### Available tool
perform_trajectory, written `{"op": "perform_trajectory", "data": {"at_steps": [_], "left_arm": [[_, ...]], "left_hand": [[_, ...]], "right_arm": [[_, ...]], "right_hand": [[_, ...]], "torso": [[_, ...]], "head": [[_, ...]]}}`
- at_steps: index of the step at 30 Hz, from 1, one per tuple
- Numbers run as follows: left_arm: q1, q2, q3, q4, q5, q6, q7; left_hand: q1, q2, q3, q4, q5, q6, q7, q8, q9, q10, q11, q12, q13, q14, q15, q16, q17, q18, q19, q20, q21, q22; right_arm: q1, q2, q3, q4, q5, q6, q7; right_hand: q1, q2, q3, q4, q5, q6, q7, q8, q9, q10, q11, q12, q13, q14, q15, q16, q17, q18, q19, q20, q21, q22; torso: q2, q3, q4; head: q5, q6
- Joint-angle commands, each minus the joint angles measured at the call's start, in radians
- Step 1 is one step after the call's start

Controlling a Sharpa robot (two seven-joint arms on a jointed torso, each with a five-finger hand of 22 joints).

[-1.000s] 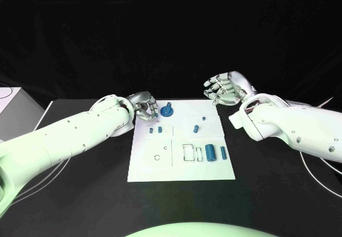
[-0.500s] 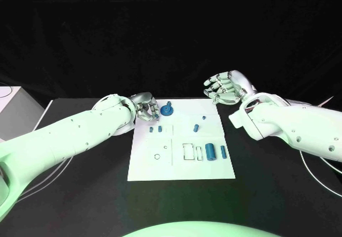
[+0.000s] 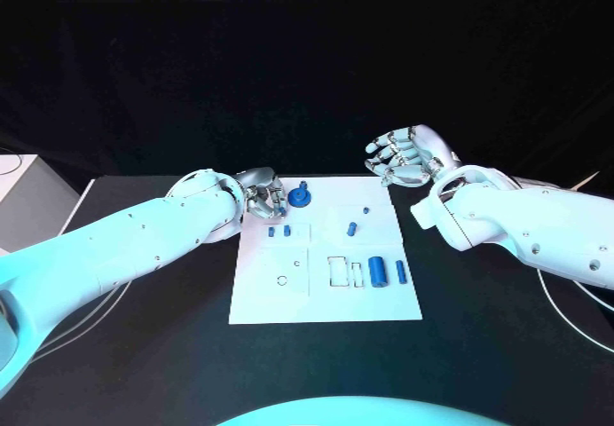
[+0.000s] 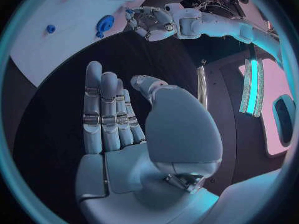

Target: Assemble the parts on the task board

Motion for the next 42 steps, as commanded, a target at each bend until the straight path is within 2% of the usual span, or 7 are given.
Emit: {"op": "perform_trajectory", "data": {"at_steps": [1, 6, 11, 31, 42], "left_arm": [[0.000, 0.002, 0.000, 0.001, -0.003, 0.027, -0.007], [0.000, 0.003, 0.000, 0.001, -0.006, 0.034, -0.013], [0.000, 0.005, -0.001, 0.000, -0.007, 0.038, -0.017], [0.000, 0.008, -0.002, -0.007, -0.009, 0.038, -0.027], [0.000, 0.023, -0.009, -0.015, -0.006, 0.041, -0.023]], "left_hand": [[-0.014, 0.000, 0.001, -0.005, -0.001, 0.007, 0.001, 0.002, 0.001, 0.005, 0.001, -0.005, -0.001, 0.003, -0.002, 0.003, -0.001, -0.005, 0.003, 0.003, 0.000, 0.000], [-0.013, 0.000, 0.001, -0.006, -0.001, 0.007, 0.001, 0.002, 0.001, 0.005, 0.001, -0.006, -0.001, 0.002, -0.002, 0.003, -0.002, -0.005, 0.003, 0.004, 0.000, 0.000], [-0.013, 0.001, 0.002, -0.007, 0.000, 0.008, 0.001, 0.001, 0.001, 0.006, 0.001, -0.007, -0.001, 0.001, -0.002, 0.002, -0.005, -0.005, 0.001, 0.004, -0.001, -0.001], [-0.013, 0.001, 0.003, -0.008, 0.000, 0.008, 0.001, 0.000, 0.001, 0.006, 0.001, -0.009, -0.001, -0.002, -0.002, 0.001, -0.011, -0.004, -0.001, 0.004, -0.003, -0.004], [-0.013, 0.001, 0.003, -0.008, 0.000, 0.008, 0.001, 0.000, 0.001, 0.006, 0.001, -0.009, -0.001, -0.002, -0.002, 0.001, -0.011, -0.004, -0.001, 0.004, -0.003, -0.004]], "right_arm": [[0.000, 0.001, 0.001, 0.000, -0.006, 0.003, 0.011], [0.000, 0.001, 0.001, 0.000, -0.006, 0.003, 0.012], [0.000, 0.002, 0.001, 0.000, -0.006, 0.003, 0.012], [0.000, 0.002, 0.001, 0.001, -0.006, 0.003, 0.012], [0.000, 0.002, 0.001, 0.002, -0.006, 0.003, 0.012]], "right_hand": [[-0.005, 0.004, -0.003, -0.002, 0.005, 0.004, 0.002, -0.005, -0.001, 0.007, -0.003, -0.006, -0.001, 0.007, -0.003, -0.003, 0.001, 0.003, 0.006, 0.001, -0.003, -0.001], [-0.005, 0.004, -0.003, -0.002, 0.005, 0.004, 0.002, -0.005, -0.001, 0.007, -0.003, -0.006, -0.001, 0.007, -0.003, -0.003, 0.001, 0.003, 0.006, 0.001, -0.003, -0.001], [-0.005, 0.004, -0.003, -0.002, 0.005, 0.004, 0.002, -0.005, -0.001, 0.007, -0.003, -0.006, -0.001, 0.007, -0.003, -0.003, 0.001, 0.003, 0.006, 0.001, -0.003, -0.001], [-0.005, 0.004, -0.003, -0.002, 0.005, 0.004, 0.002, -0.005, -0.001, 0.007, -0.003, -0.006, -0.001, 0.007, -0.003, -0.003, 0.001, 0.003, 0.006, 0.001, -0.003, -0.001], [-0.005, 0.004, -0.003, -0.002, 0.005, 0.004, 0.002, -0.005, -0.001, 0.007, -0.003, -0.006, -0.001, 0.007, -0.003, -0.003, 0.001, 0.003, 0.006, 0.001, -0.003, -0.001]], "torso": [[0.000, -0.0001, -0.0011], [0.000, -0.0007, -0.0016], [0.000, -0.0007, 0.0005], [0.001, -0.0004, -0.0011], [0.002, -0.0001, -0.0019]], "head": [[0.001, -0.001], [0.001, -0.002], [0.000, -0.002], [-0.001, -0.004], [-0.003, -0.005]]}}
